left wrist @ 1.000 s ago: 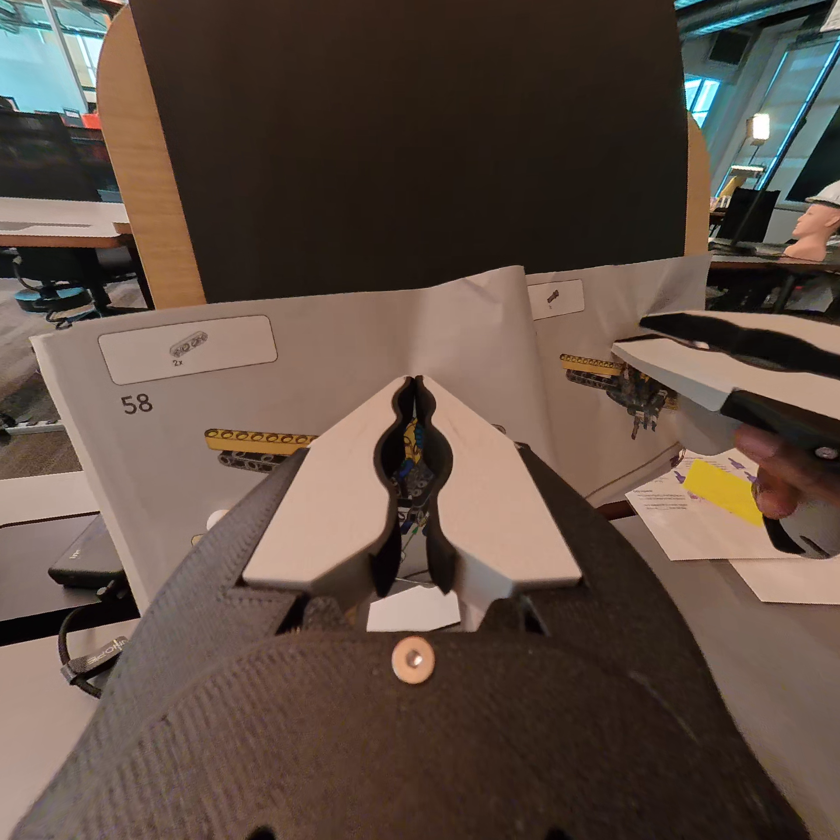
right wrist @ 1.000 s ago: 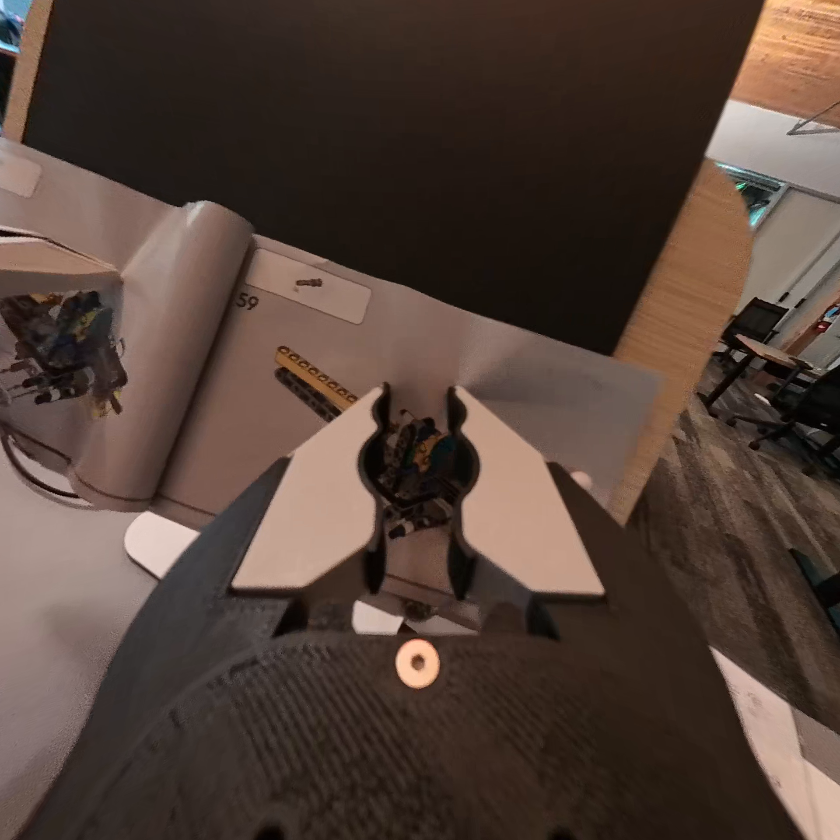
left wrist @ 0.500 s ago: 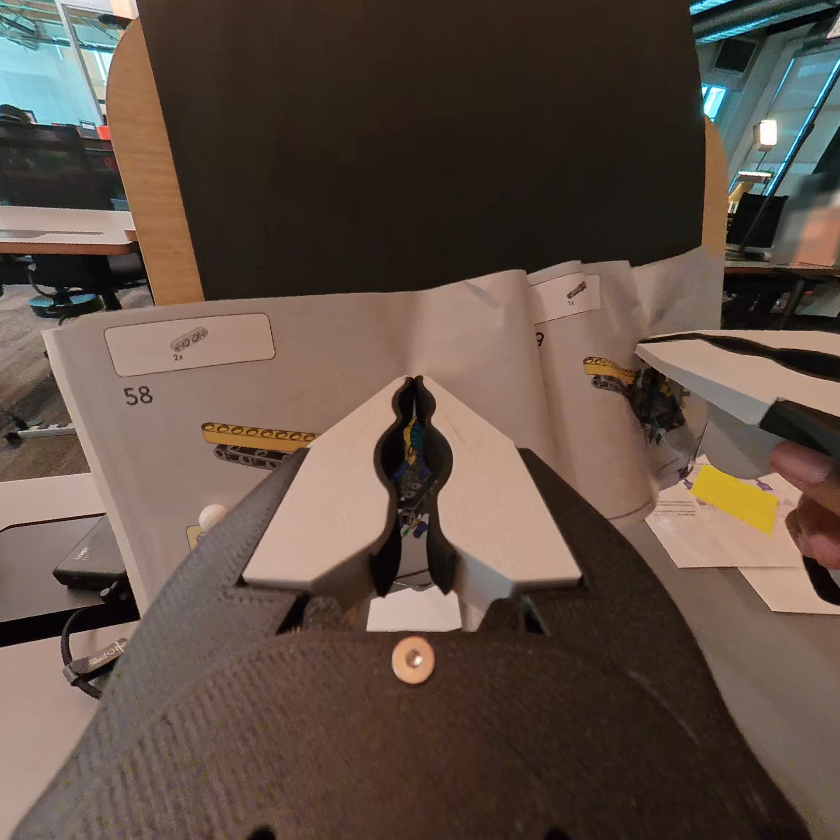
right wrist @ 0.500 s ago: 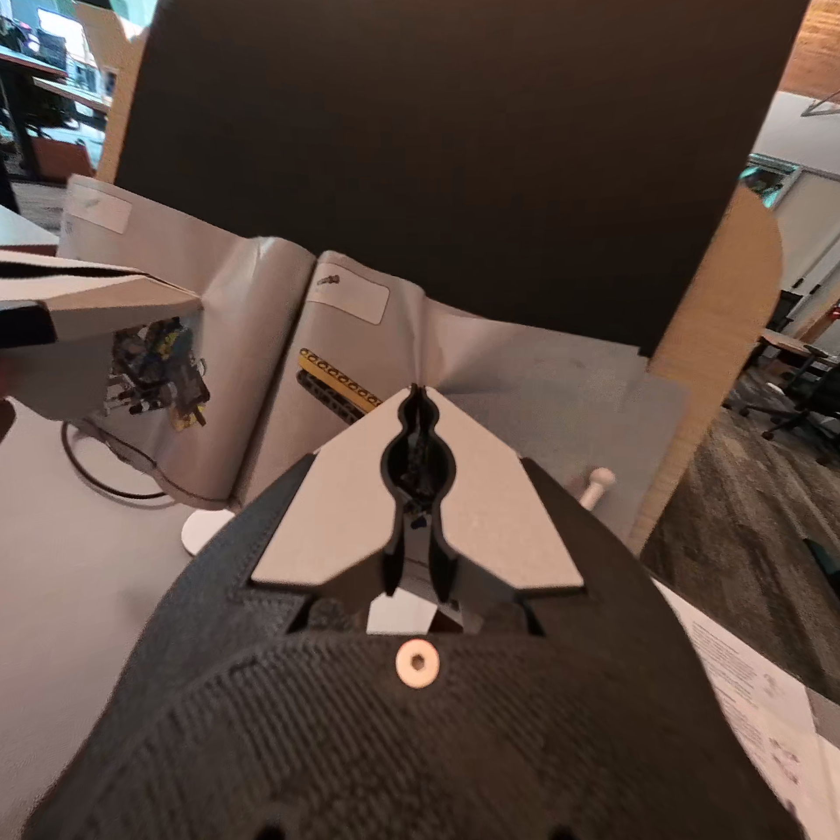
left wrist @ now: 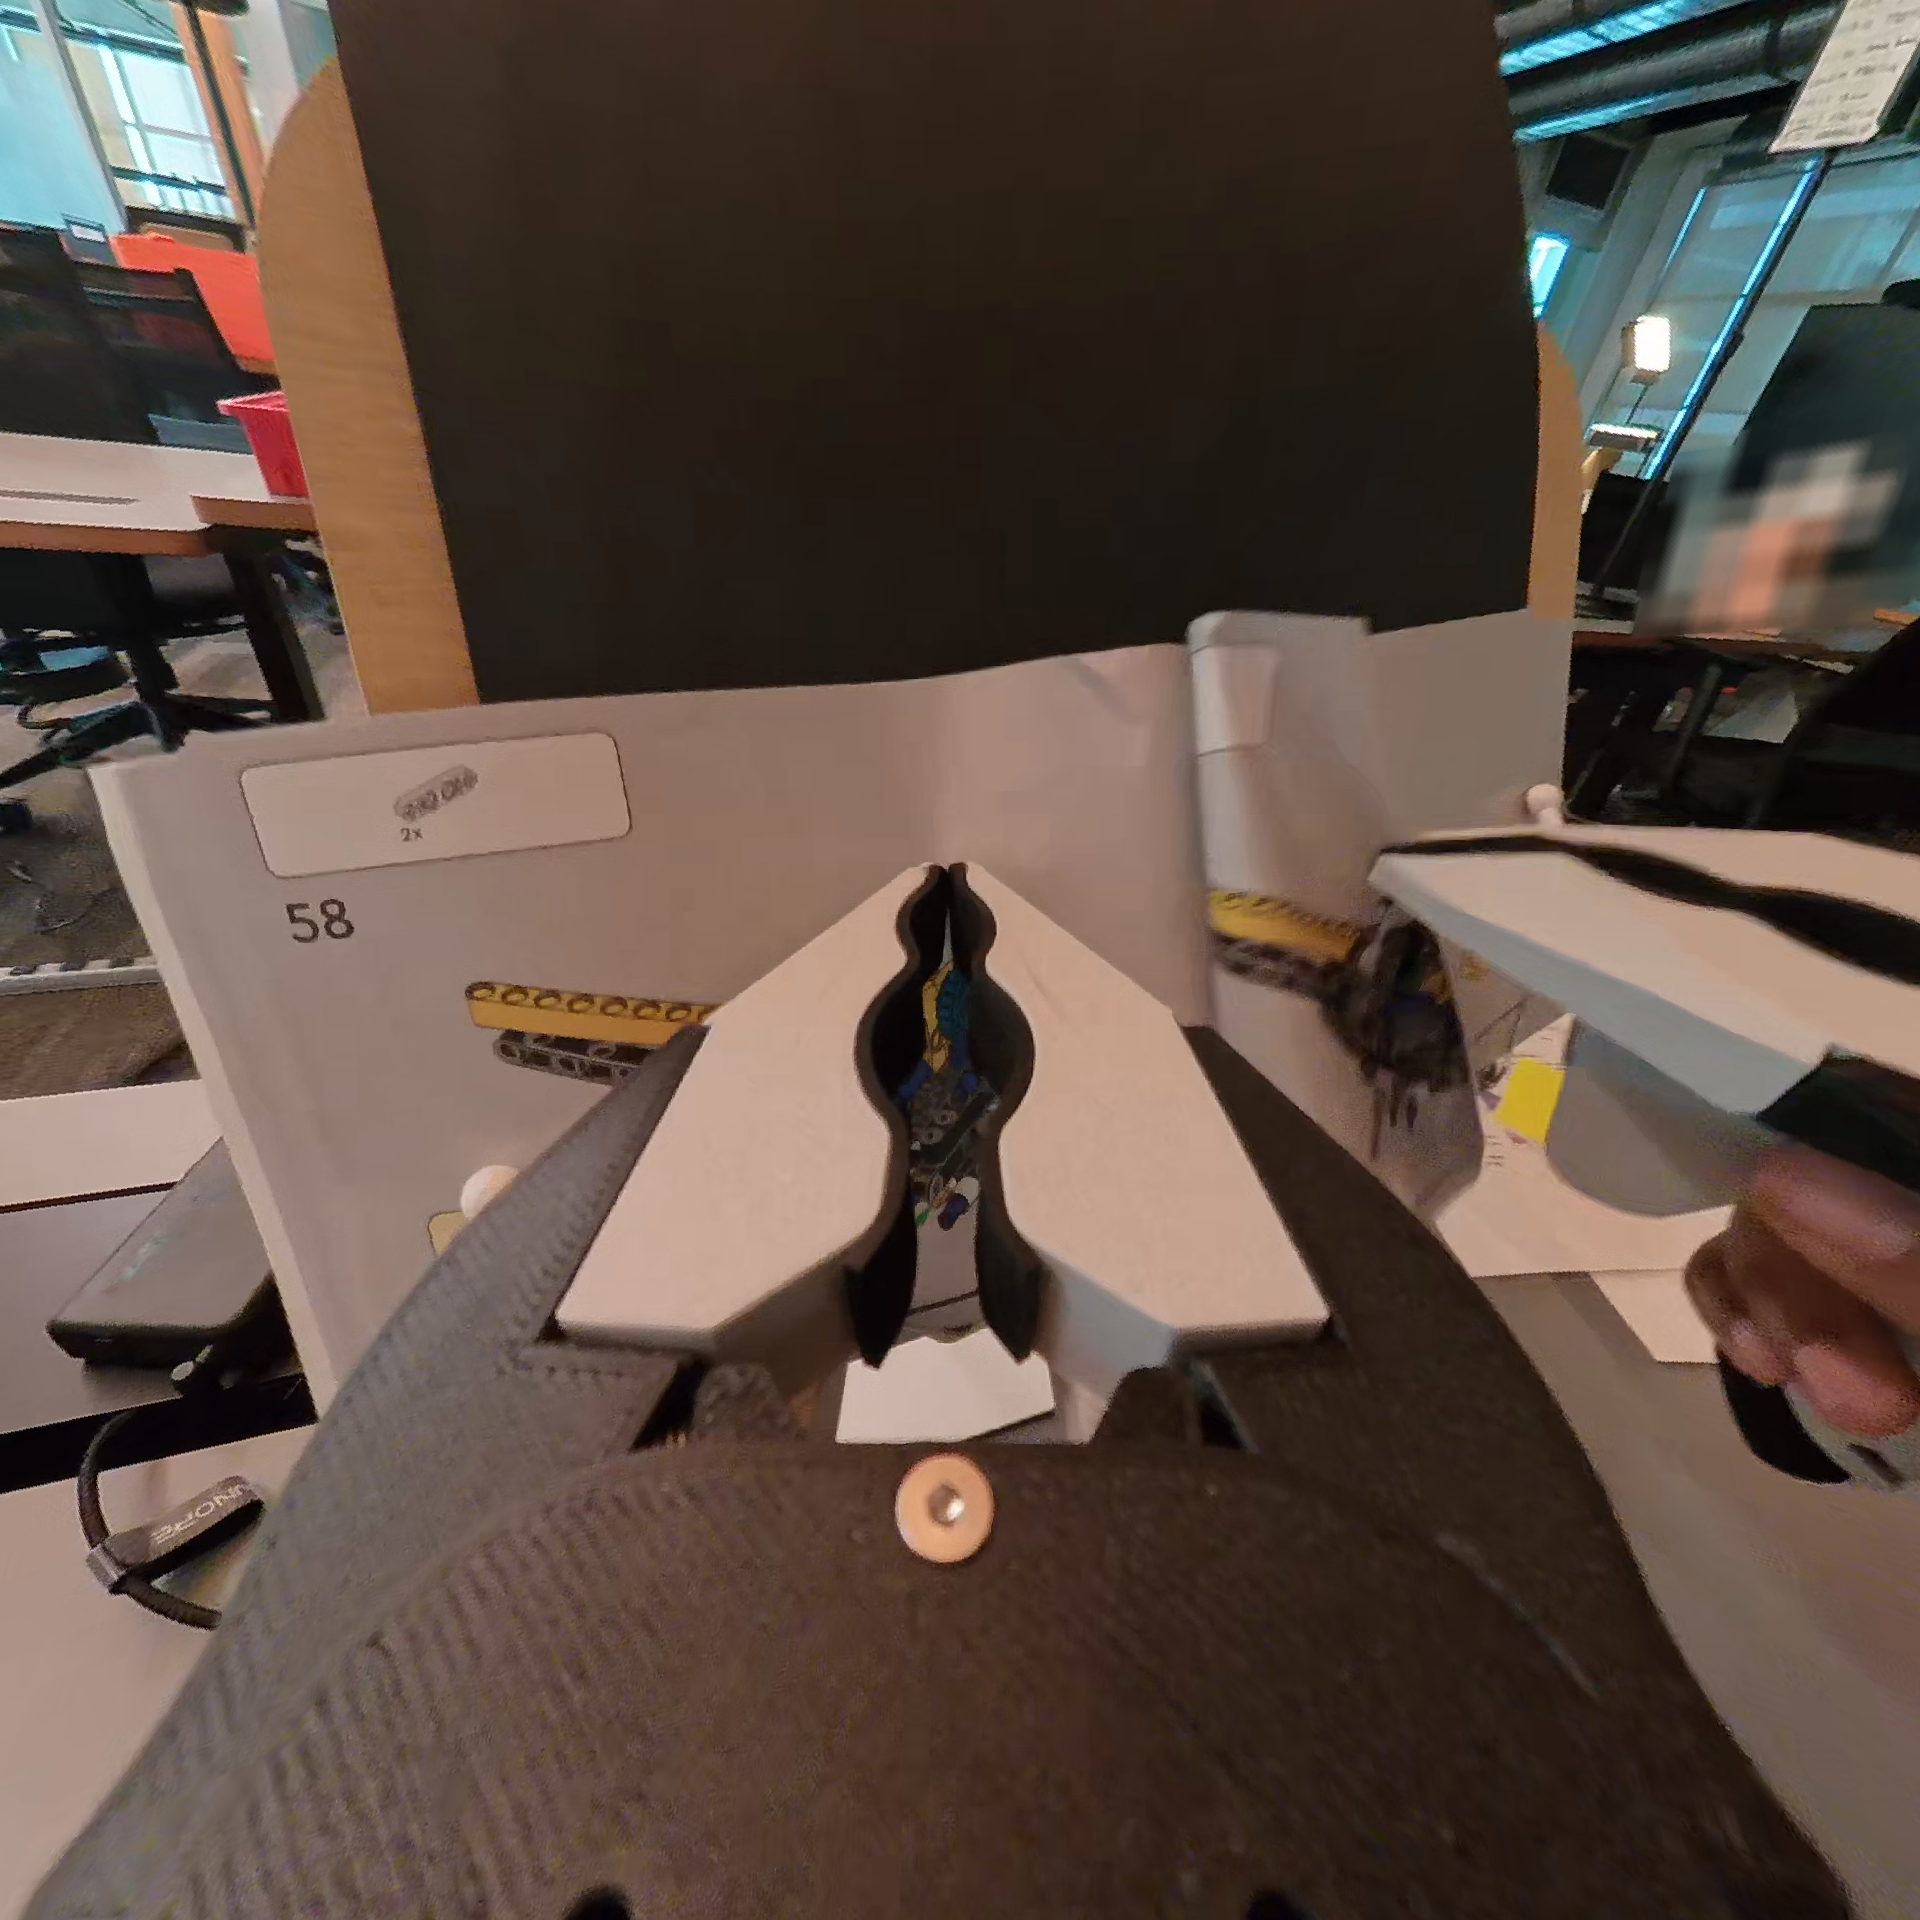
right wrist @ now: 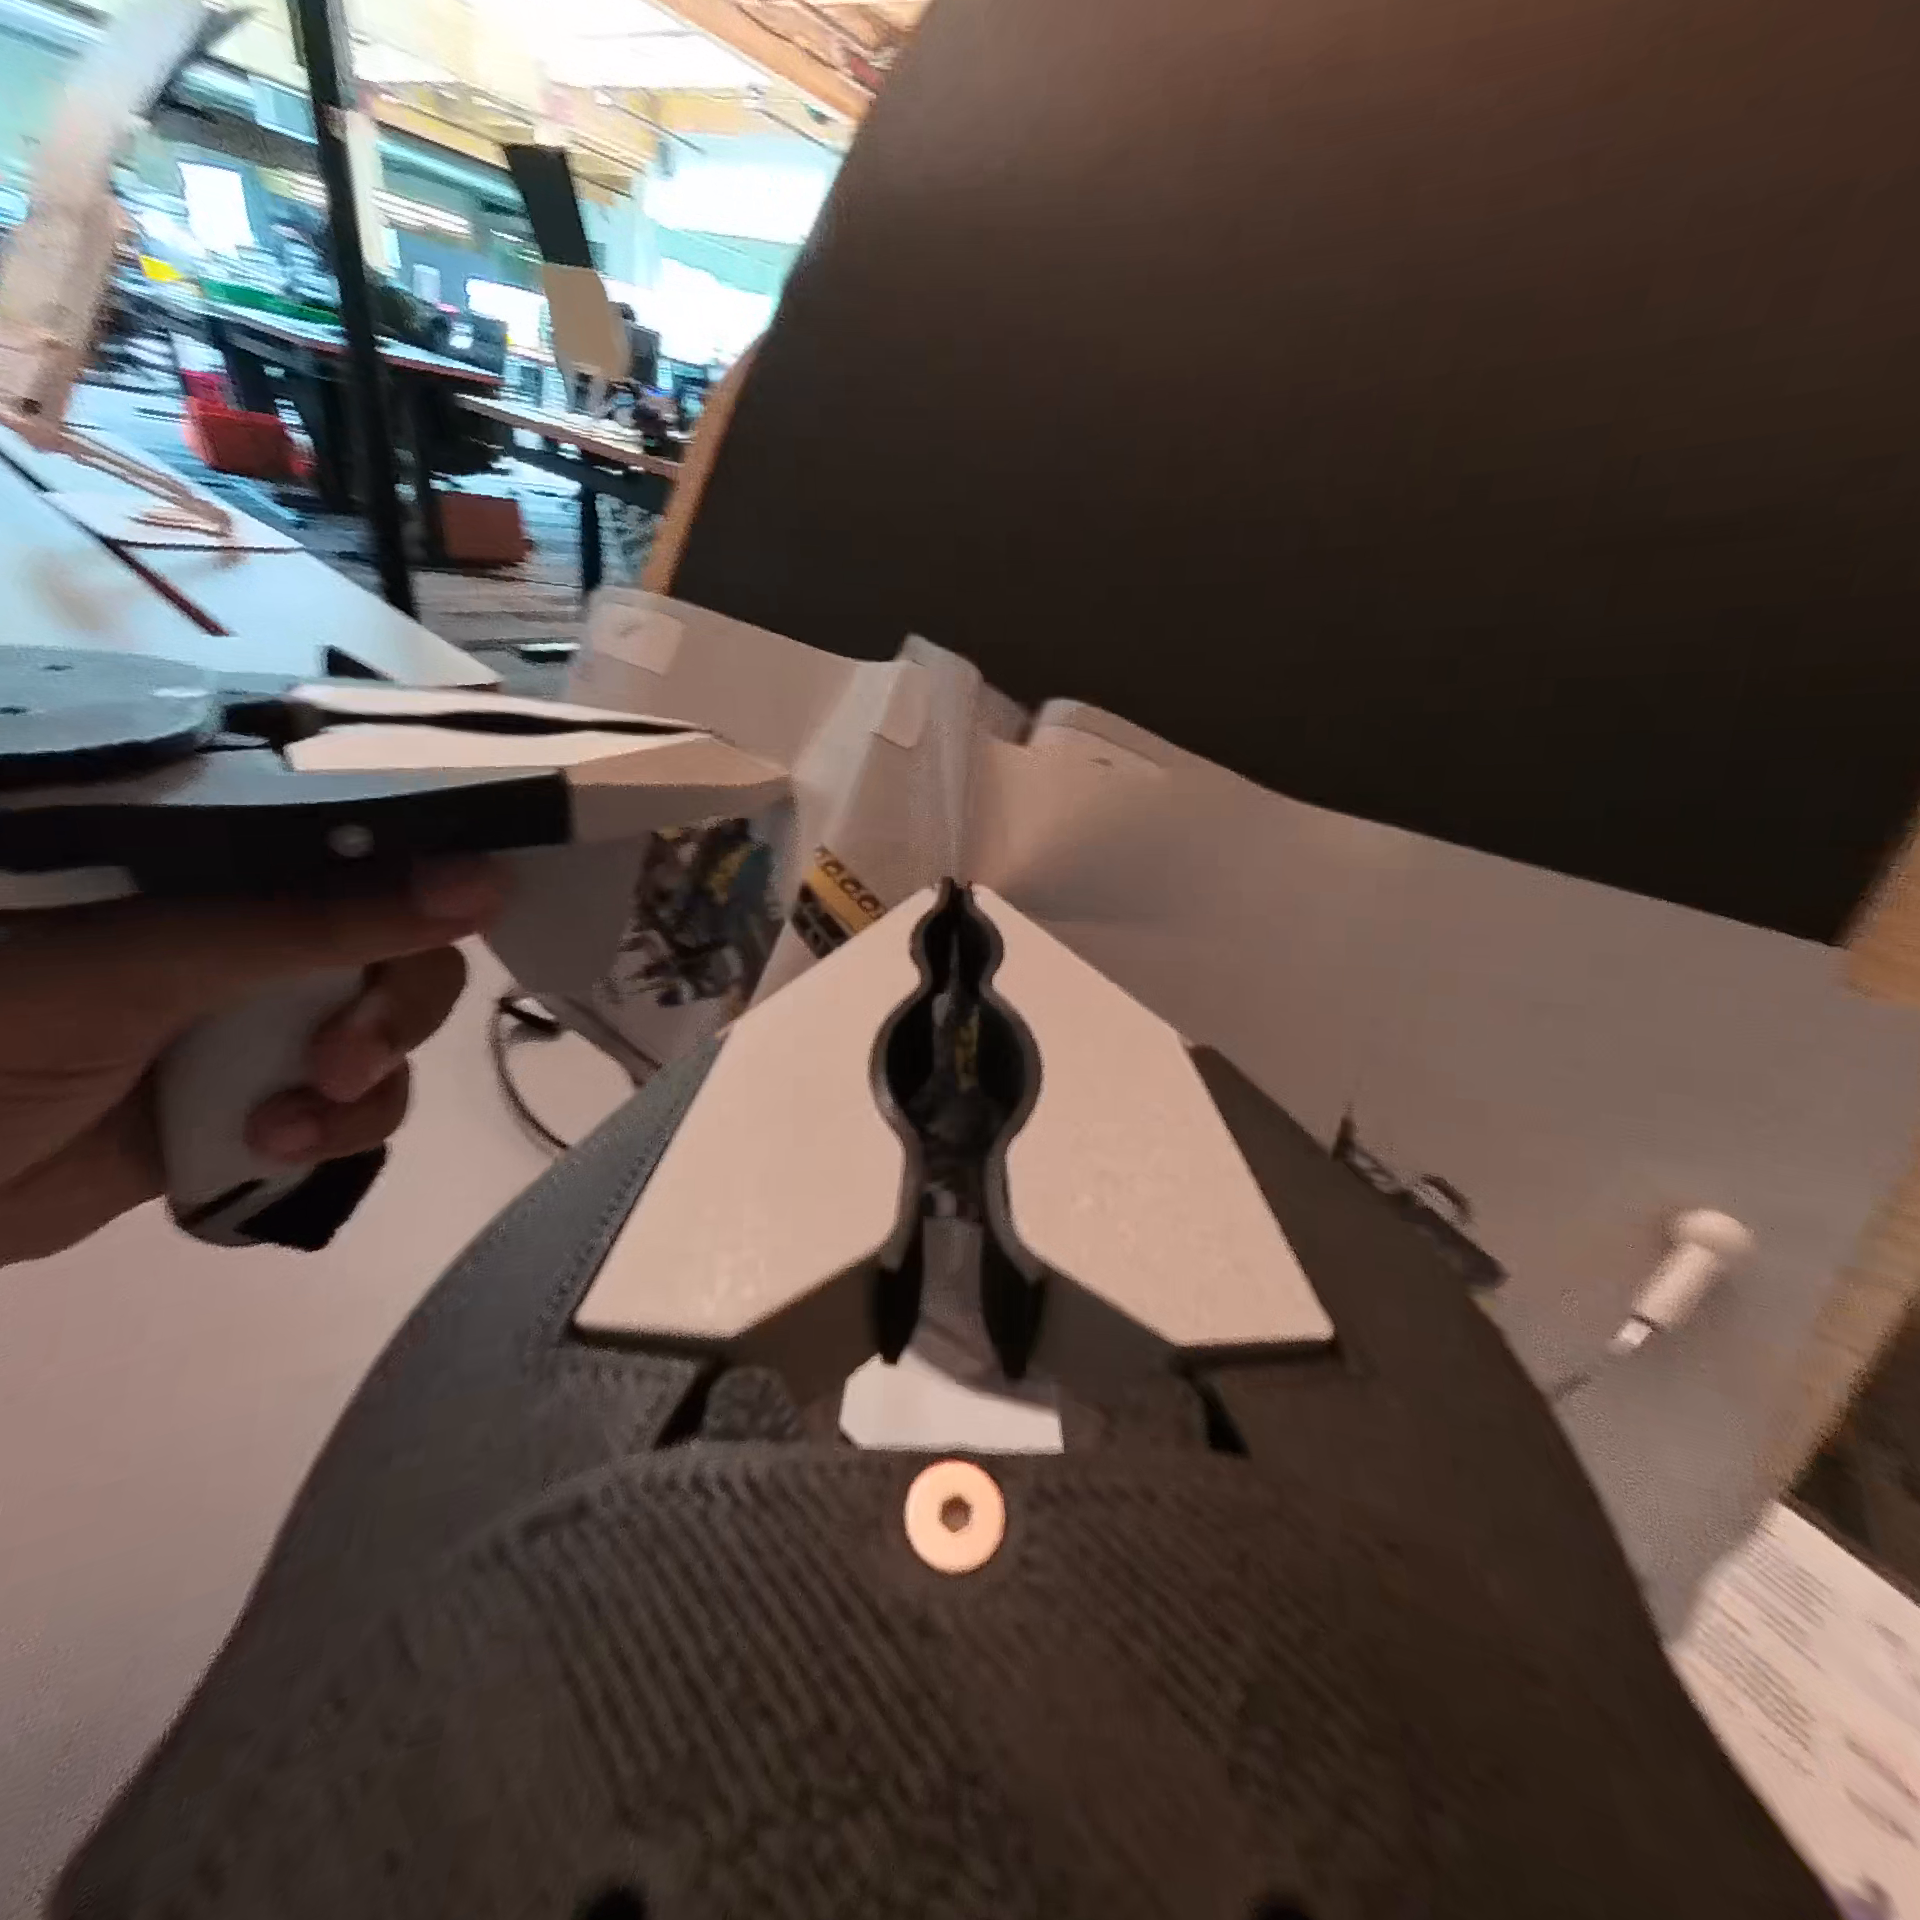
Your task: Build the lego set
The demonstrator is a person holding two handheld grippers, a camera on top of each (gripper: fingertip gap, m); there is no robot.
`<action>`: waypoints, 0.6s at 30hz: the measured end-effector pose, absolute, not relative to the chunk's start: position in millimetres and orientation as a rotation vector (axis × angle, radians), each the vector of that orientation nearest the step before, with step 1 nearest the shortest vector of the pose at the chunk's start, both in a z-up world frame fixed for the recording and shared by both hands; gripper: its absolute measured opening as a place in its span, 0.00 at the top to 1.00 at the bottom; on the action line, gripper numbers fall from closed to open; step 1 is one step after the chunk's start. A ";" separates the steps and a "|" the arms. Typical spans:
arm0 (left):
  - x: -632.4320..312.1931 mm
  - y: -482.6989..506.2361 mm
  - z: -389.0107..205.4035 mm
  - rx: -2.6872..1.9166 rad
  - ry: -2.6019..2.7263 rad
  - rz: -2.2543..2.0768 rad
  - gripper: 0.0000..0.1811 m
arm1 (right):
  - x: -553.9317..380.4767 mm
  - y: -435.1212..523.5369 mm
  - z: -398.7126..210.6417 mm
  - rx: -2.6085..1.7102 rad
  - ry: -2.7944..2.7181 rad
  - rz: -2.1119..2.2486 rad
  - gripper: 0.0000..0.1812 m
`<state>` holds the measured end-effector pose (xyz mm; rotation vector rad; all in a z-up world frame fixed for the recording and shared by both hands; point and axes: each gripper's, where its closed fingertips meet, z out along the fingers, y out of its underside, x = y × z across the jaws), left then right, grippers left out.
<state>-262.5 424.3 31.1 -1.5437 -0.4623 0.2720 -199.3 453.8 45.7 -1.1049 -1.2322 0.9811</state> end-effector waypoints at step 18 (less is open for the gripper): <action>-281.4 378.9 55.3 -1.533 -0.445 0.121 1.00 | -100.6 500.0 109.7 -0.986 -0.619 1.274 1.00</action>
